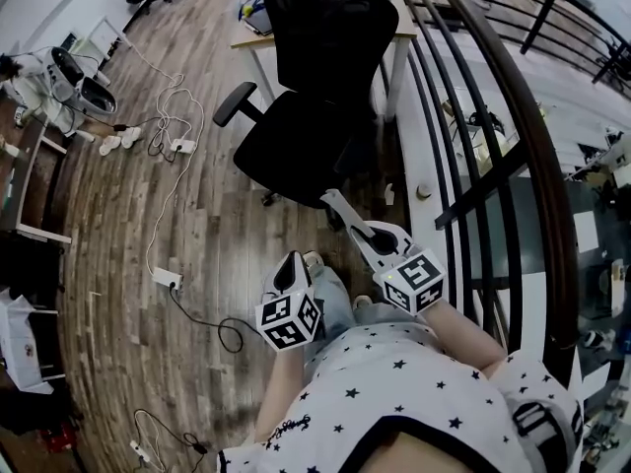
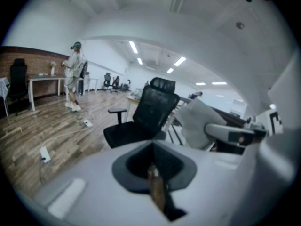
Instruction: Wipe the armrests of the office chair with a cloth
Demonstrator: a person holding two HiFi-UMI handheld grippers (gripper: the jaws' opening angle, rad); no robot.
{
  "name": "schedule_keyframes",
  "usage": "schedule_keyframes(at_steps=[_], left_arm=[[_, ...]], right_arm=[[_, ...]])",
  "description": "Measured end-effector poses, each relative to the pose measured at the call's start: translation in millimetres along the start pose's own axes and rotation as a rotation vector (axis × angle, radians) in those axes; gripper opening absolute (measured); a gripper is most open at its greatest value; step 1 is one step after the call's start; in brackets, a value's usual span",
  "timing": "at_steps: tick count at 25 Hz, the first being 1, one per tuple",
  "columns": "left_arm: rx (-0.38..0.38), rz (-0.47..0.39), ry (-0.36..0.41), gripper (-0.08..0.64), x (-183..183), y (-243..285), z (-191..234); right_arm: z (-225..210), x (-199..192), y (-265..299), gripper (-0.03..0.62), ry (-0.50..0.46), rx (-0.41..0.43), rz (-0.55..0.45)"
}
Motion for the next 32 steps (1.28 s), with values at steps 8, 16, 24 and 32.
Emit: schedule_keyframes(at_steps=[8, 16, 24, 32], left_arm=[[-0.031, 0.016, 0.004, 0.008, 18.9, 35.3, 5.0], [-0.074, 0.029, 0.016, 0.008, 55.4, 90.1, 19.4], [-0.13, 0.046, 0.034, 0.008, 103.7, 145.3, 28.2], [-0.179, 0.077, 0.054, 0.008, 141.5, 190.9, 42.0]], right_arm=[[-27.9, 2.5, 26.4, 0.026, 0.016, -0.052, 0.015], [-62.8, 21.2, 75.7, 0.026, 0.005, -0.106, 0.01], [-99.3, 47.5, 124.9, 0.026, -0.003, -0.159, 0.016], [-126.9, 62.4, 164.4, 0.026, 0.013, -0.223, 0.03]])
Point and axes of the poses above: the fingertips, and each gripper's own axes: y forward along the fingers, z to its left, x out of its top, the point moved 1 cm from there along -y, backward along the fingers, and after that the axes turned 6 degrees about -y, right-handed, at the moved point
